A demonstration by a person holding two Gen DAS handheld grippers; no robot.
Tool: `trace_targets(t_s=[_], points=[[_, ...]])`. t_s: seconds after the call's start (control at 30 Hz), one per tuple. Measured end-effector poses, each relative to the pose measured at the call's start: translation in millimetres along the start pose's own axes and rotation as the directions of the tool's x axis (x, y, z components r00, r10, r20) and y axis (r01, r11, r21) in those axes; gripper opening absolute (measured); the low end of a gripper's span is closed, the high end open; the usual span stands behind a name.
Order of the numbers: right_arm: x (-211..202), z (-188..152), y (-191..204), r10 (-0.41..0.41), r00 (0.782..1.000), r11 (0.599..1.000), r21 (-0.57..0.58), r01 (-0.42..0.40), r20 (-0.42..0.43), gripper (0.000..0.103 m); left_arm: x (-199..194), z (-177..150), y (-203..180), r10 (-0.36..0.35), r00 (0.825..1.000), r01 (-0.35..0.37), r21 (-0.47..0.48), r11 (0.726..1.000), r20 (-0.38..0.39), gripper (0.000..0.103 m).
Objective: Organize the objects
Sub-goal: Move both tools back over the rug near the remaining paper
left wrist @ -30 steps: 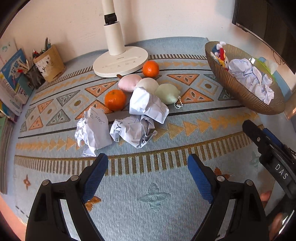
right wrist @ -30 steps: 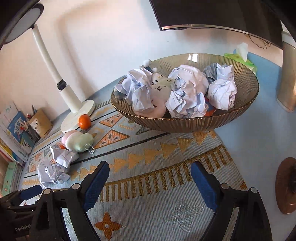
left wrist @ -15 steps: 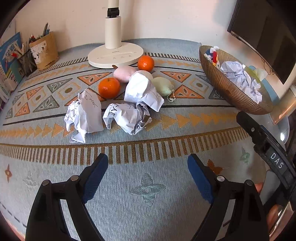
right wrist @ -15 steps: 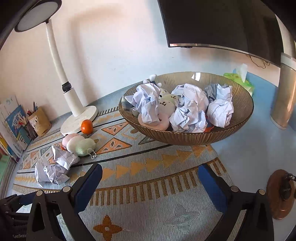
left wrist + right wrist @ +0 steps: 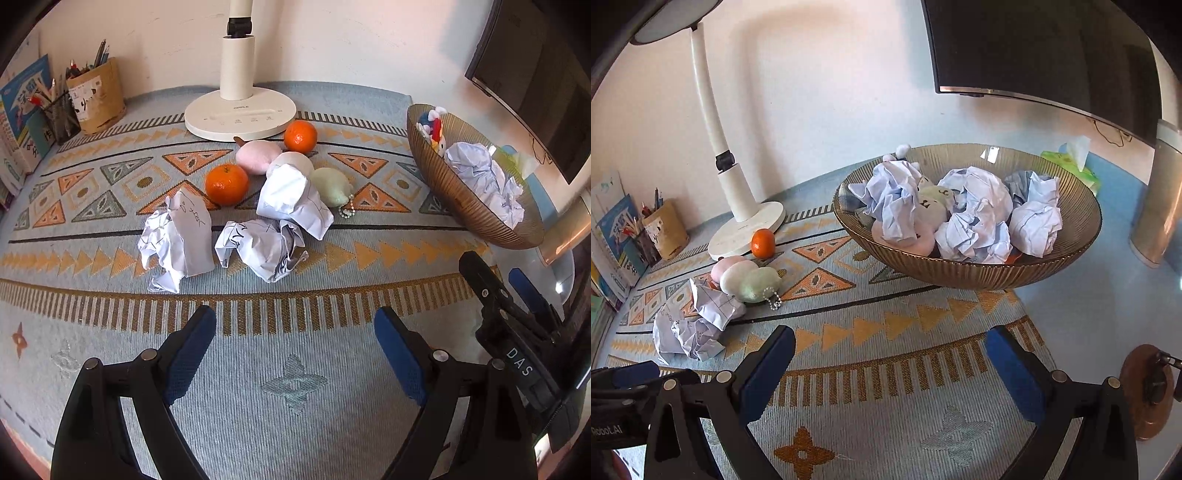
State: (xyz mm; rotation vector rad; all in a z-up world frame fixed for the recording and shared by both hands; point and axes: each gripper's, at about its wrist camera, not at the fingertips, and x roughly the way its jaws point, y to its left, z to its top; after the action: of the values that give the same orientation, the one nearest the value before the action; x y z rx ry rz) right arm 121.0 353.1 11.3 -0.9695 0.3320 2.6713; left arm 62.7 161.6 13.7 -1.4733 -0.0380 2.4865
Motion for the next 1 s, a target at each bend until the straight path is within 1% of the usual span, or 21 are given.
trace_targets(t_s=[0.17, 0.33, 0.43, 0.5, 0.6, 0.7, 0.83, 0.9, 0.93, 0.97, 1.0], points=[[7, 0, -2, -0.024, 0.999, 1.000, 0.014, 0.024, -0.028, 0.103, -20, 22, -6, 0.005, 1.000, -0.005, -0.017, 1.000, 0.016, 0.087], [12, 0, -4, -0.040, 0.998, 0.999, 0.026, 0.042, -0.051, 0.103, -41, 43, -12, 0.044, 0.999, -0.044, -0.013, 0.999, 0.024, 0.087], [13, -1, -4, -0.043, 0.998, 0.999, 0.028, 0.044, -0.051, 0.103, -51, 46, -11, 0.082, 0.996, -0.081, -0.020, 0.997, 0.027, 0.087], [17, -1, 0, -0.032, 0.997, 0.999, 0.007, 0.033, -0.074, 0.103, -58, 45, -7, 0.100, 0.994, -0.099, -0.035, 0.994, 0.031, 0.087], [23, -2, 4, -0.020, 0.994, 1.000, -0.018, 0.018, -0.109, 0.103, -64, 39, 6, 0.109, 0.994, -0.108, -0.068, 0.992, 0.002, 0.087], [32, -2, 1, -0.006, 0.988, 1.000, -0.009, 0.005, -0.157, 0.103, -62, 30, 26, 0.098, 0.994, -0.103, -0.110, 0.989, -0.051, 0.087], [45, -4, -6, 0.018, 0.972, 1.000, 0.023, -0.013, -0.234, 0.103, -56, 24, 58, 0.085, 0.993, -0.096, -0.159, 0.983, -0.076, 0.087], [47, -3, -1, 0.009, 0.965, 1.000, -0.014, -0.013, -0.263, 0.103, -47, 27, 75, 0.050, 0.994, -0.067, -0.176, 0.982, -0.098, 0.087], [49, -1, 3, -0.007, 0.954, 0.999, -0.034, -0.003, -0.298, 0.103, -41, 30, 81, 0.026, 0.993, -0.048, -0.182, 0.982, -0.119, 0.087], [49, 2, 6, 0.001, 0.943, 1.000, -0.029, -0.011, -0.334, 0.103, -37, 32, 87, -0.004, 0.991, -0.022, -0.187, 0.982, -0.133, 0.087], [48, 8, 9, 0.048, 0.932, 0.999, 0.011, -0.047, -0.360, 0.103, -32, 35, 92, -0.034, 0.989, 0.006, -0.188, 0.982, -0.143, 0.087]])
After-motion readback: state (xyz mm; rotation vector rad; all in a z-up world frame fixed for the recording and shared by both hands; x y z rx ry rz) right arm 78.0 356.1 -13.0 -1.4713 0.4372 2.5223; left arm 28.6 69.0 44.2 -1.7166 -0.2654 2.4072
